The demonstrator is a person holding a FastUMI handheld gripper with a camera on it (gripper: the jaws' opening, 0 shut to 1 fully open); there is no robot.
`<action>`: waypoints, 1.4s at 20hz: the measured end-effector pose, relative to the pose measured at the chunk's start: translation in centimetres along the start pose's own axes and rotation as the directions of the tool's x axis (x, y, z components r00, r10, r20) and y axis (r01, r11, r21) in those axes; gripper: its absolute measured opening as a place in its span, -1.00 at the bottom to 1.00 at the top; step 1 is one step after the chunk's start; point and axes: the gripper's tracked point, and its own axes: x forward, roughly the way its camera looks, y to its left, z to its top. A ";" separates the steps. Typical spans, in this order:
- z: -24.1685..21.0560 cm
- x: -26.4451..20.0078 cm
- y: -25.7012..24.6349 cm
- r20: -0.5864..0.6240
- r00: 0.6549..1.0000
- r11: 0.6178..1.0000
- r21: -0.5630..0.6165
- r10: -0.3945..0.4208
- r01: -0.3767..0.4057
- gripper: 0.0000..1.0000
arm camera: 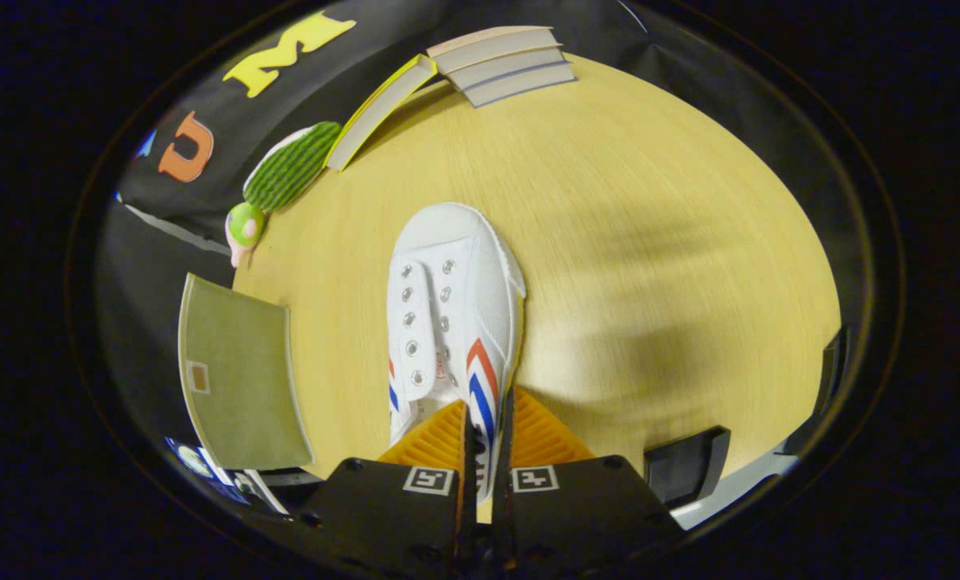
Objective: Open the storage box then place both shoes into the box .Put the left shoe in first, then the right shoe, with the right side of both shoes facing outward in a uniform manner.
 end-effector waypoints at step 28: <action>-7.9 -12.5 32.9 0.090 0.975 0.946 -0.276 0.202 -0.171 -0.83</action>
